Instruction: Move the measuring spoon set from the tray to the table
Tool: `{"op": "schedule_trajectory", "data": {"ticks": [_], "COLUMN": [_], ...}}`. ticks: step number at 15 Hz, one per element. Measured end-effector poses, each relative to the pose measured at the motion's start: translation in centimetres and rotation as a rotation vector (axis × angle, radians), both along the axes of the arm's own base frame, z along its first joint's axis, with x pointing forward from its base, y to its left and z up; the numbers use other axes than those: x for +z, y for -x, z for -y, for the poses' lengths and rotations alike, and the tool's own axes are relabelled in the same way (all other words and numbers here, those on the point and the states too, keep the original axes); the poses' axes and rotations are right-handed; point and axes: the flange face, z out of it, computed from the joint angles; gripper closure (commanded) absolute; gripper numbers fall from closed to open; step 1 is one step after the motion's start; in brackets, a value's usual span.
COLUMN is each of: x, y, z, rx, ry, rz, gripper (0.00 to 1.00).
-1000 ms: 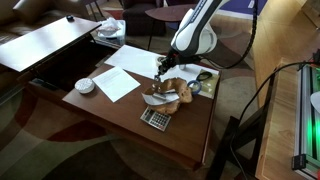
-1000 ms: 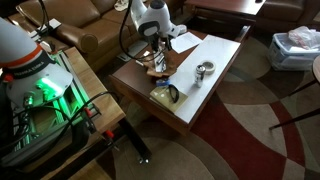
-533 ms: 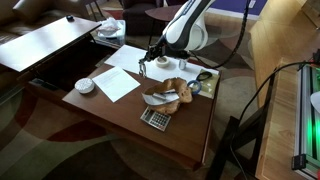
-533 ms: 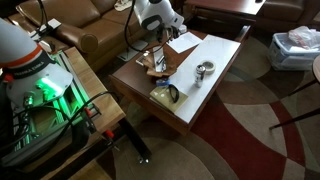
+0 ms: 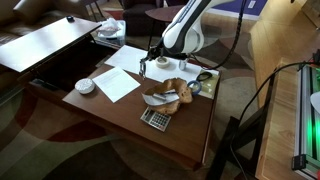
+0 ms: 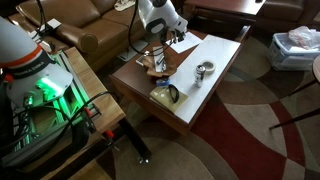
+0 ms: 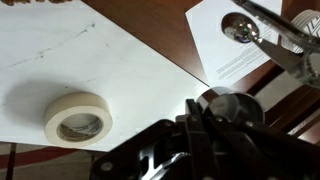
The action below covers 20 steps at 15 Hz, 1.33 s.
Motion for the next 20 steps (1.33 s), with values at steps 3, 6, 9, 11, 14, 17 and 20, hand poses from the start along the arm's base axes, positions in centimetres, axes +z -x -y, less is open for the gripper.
{"op": "schedule_trajectory", "data": {"ticks": [3,6,9,11,14,17,20], "x": [-1.3,-2.8,-4.3,-5.2,-5.9,-6.1,-6.3], "y": [0.4,0.7,0.8,0.8,0.4,-0.2,-0.7], "z": [1.9,3.7,5.2,5.5,5.2,4.2,2.5], "rx": [-0.018,-0.046,-0.069,-0.084,-0.103,-0.111,-0.120], "ry": [0.033,0.062,0.108,0.154,0.260,0.388,0.485], "rz": [-0.048,-0.092,-0.144,-0.164,-0.169,-0.179,-0.205], "gripper": [0.99,0.99,0.99,0.99,0.99,0.99,0.99]}}
